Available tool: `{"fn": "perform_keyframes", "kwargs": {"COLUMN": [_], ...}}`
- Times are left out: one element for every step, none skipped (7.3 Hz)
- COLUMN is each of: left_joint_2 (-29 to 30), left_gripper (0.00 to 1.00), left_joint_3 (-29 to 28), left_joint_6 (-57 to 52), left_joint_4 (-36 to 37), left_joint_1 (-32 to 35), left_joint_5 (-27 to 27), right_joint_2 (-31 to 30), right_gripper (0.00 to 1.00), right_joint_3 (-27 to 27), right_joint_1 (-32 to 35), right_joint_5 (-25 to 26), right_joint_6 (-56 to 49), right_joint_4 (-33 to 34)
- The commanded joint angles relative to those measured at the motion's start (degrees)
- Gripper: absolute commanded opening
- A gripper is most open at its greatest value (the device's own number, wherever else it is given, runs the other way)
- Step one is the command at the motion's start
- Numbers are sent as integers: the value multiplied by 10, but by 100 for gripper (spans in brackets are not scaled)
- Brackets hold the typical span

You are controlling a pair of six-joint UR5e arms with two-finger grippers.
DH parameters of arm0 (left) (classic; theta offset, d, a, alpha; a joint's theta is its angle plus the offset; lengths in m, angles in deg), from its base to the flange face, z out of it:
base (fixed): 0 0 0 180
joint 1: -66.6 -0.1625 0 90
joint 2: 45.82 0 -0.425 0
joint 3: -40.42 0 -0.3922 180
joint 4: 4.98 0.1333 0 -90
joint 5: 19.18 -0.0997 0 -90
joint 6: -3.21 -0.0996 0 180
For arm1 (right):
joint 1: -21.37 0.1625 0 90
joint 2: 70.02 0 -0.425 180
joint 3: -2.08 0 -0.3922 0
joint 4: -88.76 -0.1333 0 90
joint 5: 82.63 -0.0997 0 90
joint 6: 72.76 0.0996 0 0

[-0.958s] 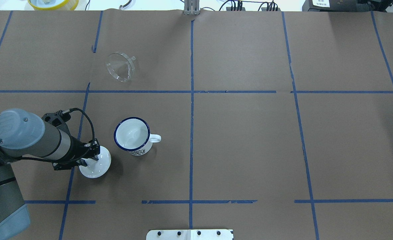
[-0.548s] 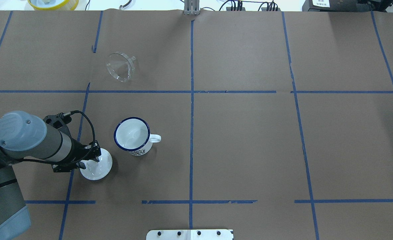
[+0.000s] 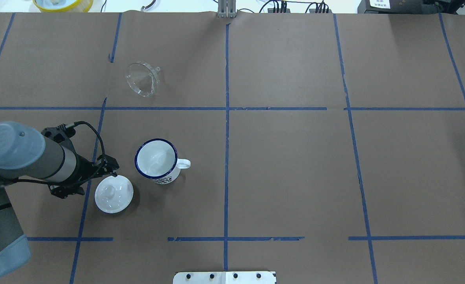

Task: Place funnel on cup
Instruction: 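Move the left gripper to the clear glass funnel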

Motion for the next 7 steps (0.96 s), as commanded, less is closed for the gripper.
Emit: {"fn": "perform_keyframes", "kwargs": {"left_joint_2": [30,72,121,138,138,152,176], "left_gripper": [99,100,100,100,100,100,100], "left_joint_3": [-8,-45,-95,-126,-148,-219,-301], "left_joint_6": [-28,-17,32,100,168,246,291], "left_joint_4": [-9,-9,-21,-97,-206,-321,-431], "left_joint_1": [94,115,117,117,117,112,105], "left_joint_5": [19,21,21,16,-16,-111,-172], "right_joint_2": [0,0,0,0,0,0,0], "right_gripper": [100,100,100,100,100,100,100], "right_joint_3": [0,0,0,0,0,0,0], "right_joint_1": [0,0,0,0,0,0,0], "right_joint_5": [1,0,0,1,0,1,0], "right_joint_6": [0,0,0,0,0,0,0], "right_joint_4": [0,0,0,0,0,0,0]}}
